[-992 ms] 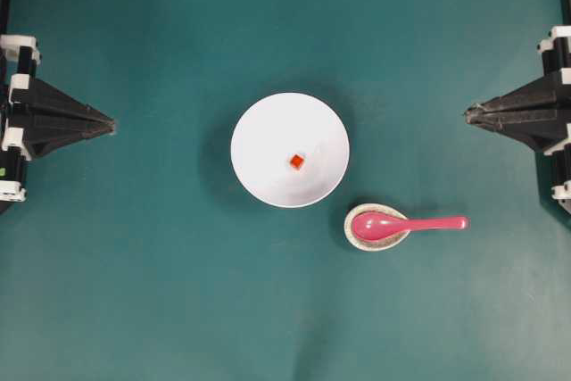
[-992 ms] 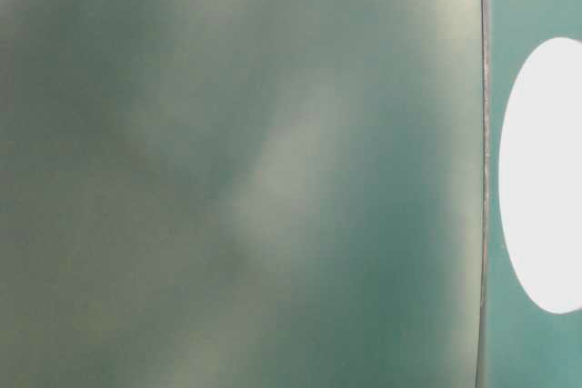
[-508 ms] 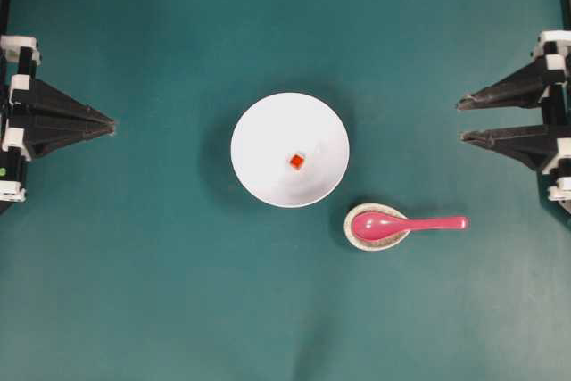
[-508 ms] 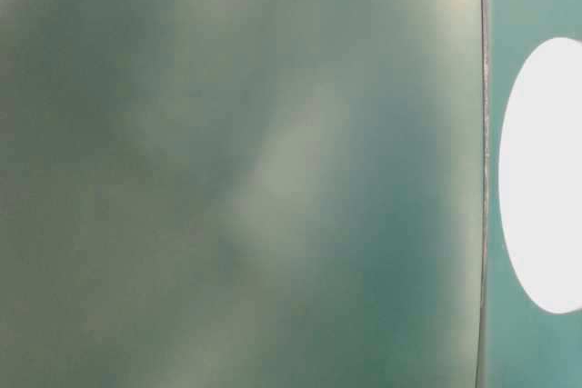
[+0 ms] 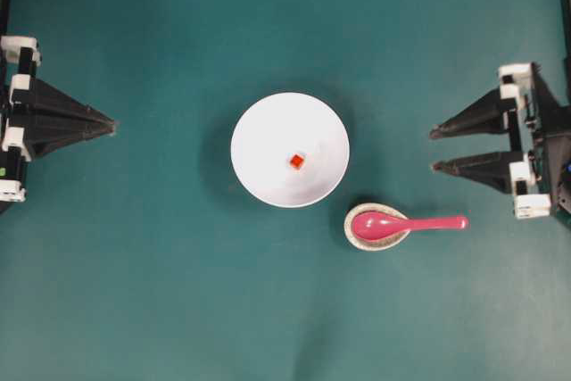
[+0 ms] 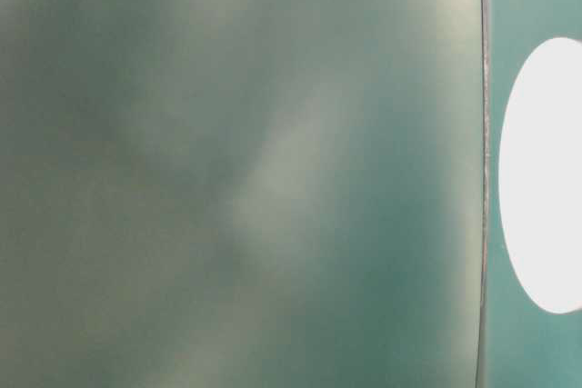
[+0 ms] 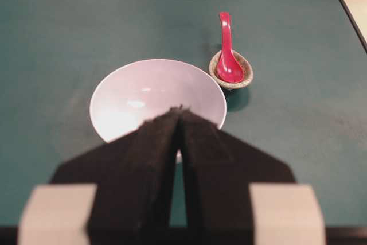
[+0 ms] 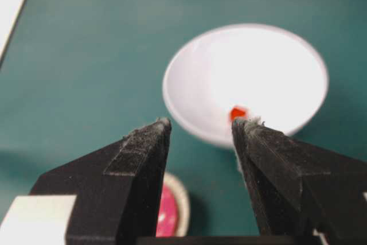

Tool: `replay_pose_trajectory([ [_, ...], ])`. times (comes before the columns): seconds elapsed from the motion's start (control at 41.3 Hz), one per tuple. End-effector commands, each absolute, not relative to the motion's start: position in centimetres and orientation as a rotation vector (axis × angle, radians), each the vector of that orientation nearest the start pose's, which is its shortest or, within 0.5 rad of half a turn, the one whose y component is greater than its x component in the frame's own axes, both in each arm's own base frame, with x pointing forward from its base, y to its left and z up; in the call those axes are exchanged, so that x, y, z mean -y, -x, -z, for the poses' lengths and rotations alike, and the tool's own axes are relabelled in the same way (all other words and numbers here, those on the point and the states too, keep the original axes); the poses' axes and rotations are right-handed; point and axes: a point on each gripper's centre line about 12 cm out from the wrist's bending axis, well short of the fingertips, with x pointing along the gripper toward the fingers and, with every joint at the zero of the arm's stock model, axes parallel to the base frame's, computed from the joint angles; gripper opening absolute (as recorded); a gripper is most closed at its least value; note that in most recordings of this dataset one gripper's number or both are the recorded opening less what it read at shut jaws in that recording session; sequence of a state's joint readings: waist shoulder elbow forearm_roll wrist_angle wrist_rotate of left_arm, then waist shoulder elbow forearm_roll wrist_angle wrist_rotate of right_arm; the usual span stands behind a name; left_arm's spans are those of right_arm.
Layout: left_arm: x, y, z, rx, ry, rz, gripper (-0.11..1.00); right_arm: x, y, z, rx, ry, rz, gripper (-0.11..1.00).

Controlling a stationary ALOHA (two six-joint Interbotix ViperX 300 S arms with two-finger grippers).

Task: Grip the spoon and scoop the red block from the bowl with right arm.
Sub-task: 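Move the right gripper left toward the pink spoon handle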

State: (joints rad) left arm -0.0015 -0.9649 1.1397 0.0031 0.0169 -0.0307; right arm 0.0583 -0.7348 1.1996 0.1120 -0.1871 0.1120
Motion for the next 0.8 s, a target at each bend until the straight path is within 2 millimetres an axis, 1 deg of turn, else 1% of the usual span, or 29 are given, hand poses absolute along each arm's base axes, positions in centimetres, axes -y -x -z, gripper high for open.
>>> replay_pose_trajectory([
  [0.0, 0.1, -20.2, -28.3, -0.166, 0.024, 0.002, 0.0, -1.6, -22.8, -21.8, -0.247, -0.245, -0.017, 0.54],
  [0.242, 0.1, -20.2, -28.3, -0.166, 0.024, 0.002, 0.0, -3.1, -22.8, -18.4, -0.265, -0.285, -0.038, 0.53],
  [0.411, 0.1, -20.2, -28.3, -0.167, 0.024, 0.002, 0.0, -3.7, -22.5, -16.0, -0.284, -0.303, -0.025, 0.53],
  [0.629, 0.1, -20.3, -28.3, -0.169, 0.024, 0.002, 0.0, -4.3, -21.7, -13.5, -0.299, -0.32, 0.011, 0.53],
  [0.774, 0.1, -20.3, -28.2, -0.172, 0.024, 0.002, 0.0, -4.9, -21.5, -12.4, -0.315, -0.314, 0.02, 0.53],
])
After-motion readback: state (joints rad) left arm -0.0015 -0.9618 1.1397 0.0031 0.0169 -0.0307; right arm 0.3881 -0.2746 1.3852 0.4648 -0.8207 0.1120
